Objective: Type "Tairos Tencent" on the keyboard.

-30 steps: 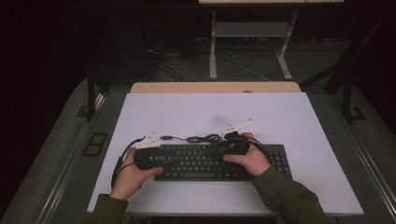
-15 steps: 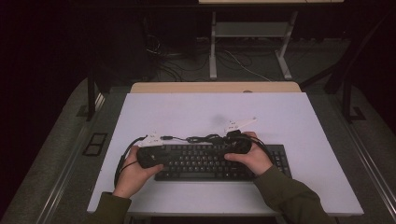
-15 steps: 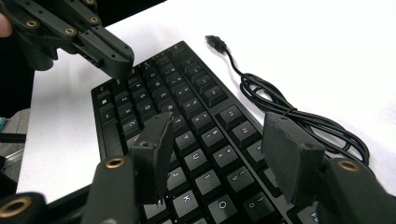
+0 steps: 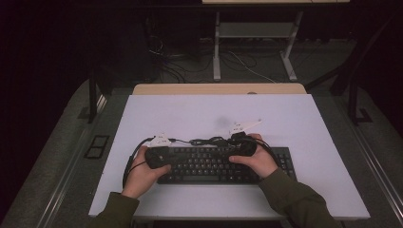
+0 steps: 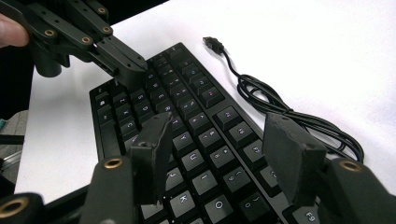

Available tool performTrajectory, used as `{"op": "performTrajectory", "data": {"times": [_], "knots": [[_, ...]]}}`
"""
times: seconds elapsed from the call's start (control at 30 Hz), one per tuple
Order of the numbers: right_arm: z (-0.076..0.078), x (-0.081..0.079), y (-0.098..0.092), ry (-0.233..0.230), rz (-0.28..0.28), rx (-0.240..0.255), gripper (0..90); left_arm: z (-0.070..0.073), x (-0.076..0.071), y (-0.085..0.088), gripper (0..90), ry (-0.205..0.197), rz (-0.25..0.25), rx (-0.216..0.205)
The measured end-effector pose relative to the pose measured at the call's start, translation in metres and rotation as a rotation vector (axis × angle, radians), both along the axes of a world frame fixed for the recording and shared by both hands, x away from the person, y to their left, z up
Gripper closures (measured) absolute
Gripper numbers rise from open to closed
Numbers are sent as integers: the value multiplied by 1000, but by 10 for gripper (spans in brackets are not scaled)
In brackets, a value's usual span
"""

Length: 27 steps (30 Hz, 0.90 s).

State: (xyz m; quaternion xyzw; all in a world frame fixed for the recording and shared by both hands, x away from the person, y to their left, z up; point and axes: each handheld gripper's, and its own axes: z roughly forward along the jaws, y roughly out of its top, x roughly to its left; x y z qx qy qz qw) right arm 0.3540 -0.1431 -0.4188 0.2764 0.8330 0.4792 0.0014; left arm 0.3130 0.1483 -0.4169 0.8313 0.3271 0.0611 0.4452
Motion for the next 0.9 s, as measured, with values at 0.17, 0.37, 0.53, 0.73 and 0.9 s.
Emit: {"op": "performTrajectory", "data": {"times": [0.17,0.37,0.53,0.73,0.9], "knots": [[0,0,0,1,-1,0,425,-5,4,-7,892,8,-9,6],[0,0,-1,2,-1,0,425,-7,6,-11,892,11,-3,10],[1,0,-1,1,-1,2,425,-11,9,-14,892,15,-1,20],[1,0,-1,0,-2,3,425,-14,11,-16,892,25,5,37],[1,0,-1,-2,-2,5,425,-15,11,-17,892,26,6,40]]}}
